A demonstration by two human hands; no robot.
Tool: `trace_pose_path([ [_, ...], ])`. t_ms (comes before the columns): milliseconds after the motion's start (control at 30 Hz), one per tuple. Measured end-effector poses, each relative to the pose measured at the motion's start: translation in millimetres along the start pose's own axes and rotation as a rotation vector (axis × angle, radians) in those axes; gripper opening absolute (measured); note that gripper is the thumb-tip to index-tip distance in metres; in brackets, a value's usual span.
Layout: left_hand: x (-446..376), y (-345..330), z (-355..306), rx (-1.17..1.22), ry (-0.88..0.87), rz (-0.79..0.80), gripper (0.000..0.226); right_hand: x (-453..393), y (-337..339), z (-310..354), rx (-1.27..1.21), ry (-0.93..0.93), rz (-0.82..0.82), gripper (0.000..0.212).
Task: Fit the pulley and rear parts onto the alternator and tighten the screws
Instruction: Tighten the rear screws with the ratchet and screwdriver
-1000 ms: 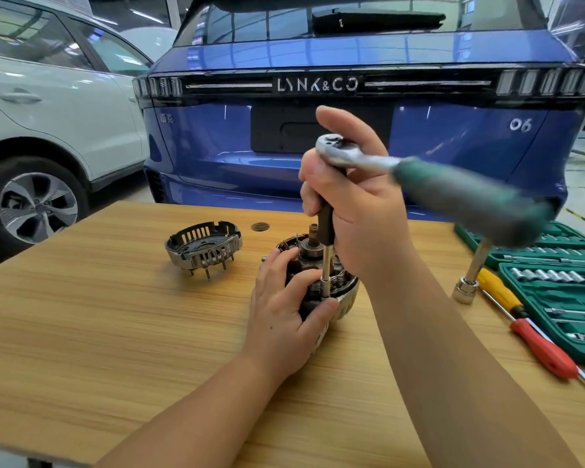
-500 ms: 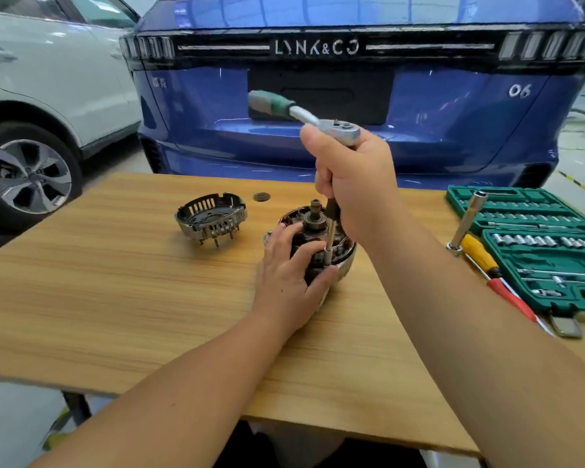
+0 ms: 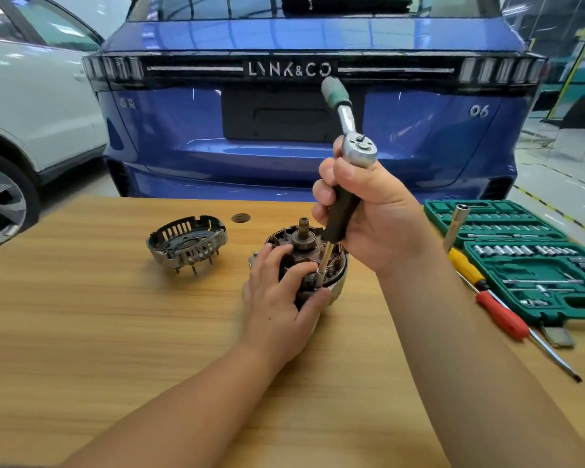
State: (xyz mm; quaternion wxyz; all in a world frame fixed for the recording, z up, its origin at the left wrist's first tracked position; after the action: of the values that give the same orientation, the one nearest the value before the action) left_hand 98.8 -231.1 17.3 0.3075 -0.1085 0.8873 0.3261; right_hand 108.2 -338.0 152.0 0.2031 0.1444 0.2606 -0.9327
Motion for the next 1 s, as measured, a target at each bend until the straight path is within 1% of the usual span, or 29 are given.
trace_pose_path([
  [33,0,0,0,0.003,-0.001,-0.004,0.039,-1,0,0,0.007,0.006,0.005,0.025],
  [167,0,1,2,0.024,-0.015,0.002,0.037,-7,-1,-6,0.010,0.014,-0.009,0.016],
  [267,-2,3,2,0.052,-0.013,0.012,0.046,-13,-2,-10,0.030,-0.004,-0.044,0.015],
  [367,-2,3,2,0.034,-0.009,0.001,0.053,-15,-4,-11,-0.015,-0.032,0.000,0.027],
  [433,-1,3,2,0.028,-0.002,0.001,0.053,-17,-1,-12,-0.055,-0.028,0.008,0.029],
  [500,-1,2,3,0.019,0.011,0.011,0.054,-18,2,-13,-0.079,0.030,0.008,0.029],
  [633,2,-1,1,0.005,0.030,0.006,0.050,-15,7,-1,0.059,0.265,-0.019,0.035],
  [667,2,-1,1,0.004,0.034,0.005,0.050,-15,8,1,0.054,0.287,-0.007,0.036],
  [733,2,-1,1,0.010,0.035,0.005,0.049,-16,6,2,-0.009,0.276,0.043,0.039],
  [833,0,1,2,0.018,0.041,0.025,0.051,-14,-6,0,-0.057,0.210,0.138,0.032],
  [900,-1,1,2,-0.006,0.049,0.041,0.052,-14,-8,-1,-0.030,0.193,0.107,0.031],
  [933,-1,1,2,-0.011,0.051,0.045,0.052,-13,-7,-1,-0.025,0.192,0.067,0.036],
  [1000,0,1,3,-0.004,0.050,0.063,0.053,-10,-2,4,0.076,0.239,-0.063,0.045],
])
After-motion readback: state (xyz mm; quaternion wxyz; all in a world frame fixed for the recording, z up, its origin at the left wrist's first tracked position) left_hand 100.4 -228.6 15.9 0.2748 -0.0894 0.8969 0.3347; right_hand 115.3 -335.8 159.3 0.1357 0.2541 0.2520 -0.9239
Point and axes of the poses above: each hand's wrist, its own x-axis away from the middle knuckle, its own y-axis out of the back of the hand, z = x × y, the point moved 8 cm from there along -x, towards the middle knuckle, and after that the axes turned 4 degrees about -z, right-handed, at the moved point
